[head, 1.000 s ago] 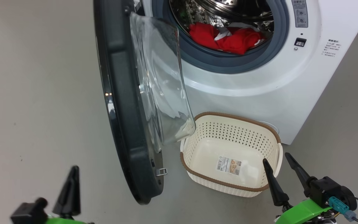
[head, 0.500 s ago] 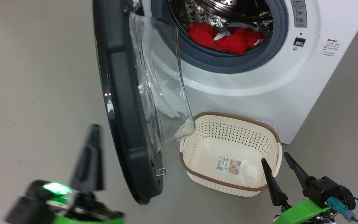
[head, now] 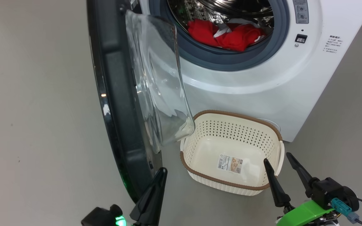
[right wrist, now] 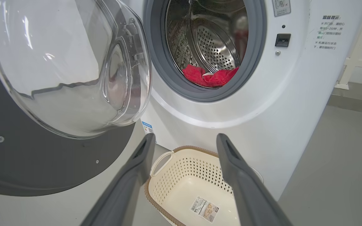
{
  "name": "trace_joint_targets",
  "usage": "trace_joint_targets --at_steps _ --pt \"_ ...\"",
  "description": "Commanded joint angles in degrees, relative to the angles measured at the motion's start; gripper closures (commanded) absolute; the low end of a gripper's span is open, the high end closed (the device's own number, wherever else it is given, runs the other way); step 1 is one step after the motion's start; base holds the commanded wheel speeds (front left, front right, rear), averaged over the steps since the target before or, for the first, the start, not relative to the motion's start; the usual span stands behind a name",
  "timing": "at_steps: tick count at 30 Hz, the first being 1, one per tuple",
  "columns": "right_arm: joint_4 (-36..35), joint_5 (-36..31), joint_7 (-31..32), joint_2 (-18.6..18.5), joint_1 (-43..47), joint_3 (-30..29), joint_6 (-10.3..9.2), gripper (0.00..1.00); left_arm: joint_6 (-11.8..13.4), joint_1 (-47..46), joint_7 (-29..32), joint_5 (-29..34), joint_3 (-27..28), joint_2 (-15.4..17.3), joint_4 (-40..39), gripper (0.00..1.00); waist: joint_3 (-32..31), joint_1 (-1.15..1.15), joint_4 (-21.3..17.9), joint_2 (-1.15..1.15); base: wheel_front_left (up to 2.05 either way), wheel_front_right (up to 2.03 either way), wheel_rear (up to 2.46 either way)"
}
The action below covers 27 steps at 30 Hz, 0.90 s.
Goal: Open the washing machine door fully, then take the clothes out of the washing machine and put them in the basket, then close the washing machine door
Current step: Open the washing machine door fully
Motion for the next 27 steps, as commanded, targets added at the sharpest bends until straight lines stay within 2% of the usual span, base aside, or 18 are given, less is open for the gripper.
trace_joint_targets --at_steps 1,5,13,27 --pt "-1.58 -0.28 -0.53 0.03 -1.70 1.28 0.36 0.00 -0.08 -1.76 -0.46 -0.47 1.78 0.28 -0.44 1.00 0.09 0.00 0.06 0.00 0.00 0.00 0.00" --pt "-1.61 -0.34 -0.53 0.04 -1.75 1.23 0.36 0.00 0.13 -2.82 -0.46 -2.54 2.93 0.28 2.61 1.00 0.26 0.00 0.16 0.00 0.00 0.00 0.00" --pt "-1.75 -0.38 -0.53 0.05 -1.76 0.91 0.36 0.00 0.29 -3.62 -0.46 -2.79 6.27 0.28 4.39 1.00 0.52 0.00 0.85 0.00 0.00 0.00 0.00" --pt "-2.08 -0.78 -0.53 0.07 -2.59 0.80 0.36 0.00 -0.39 -3.99 -0.46 -0.23 18.08 0.28 5.86 1.00 1.93 0.00 2.95 0.00 0.00 0.00 0.00"
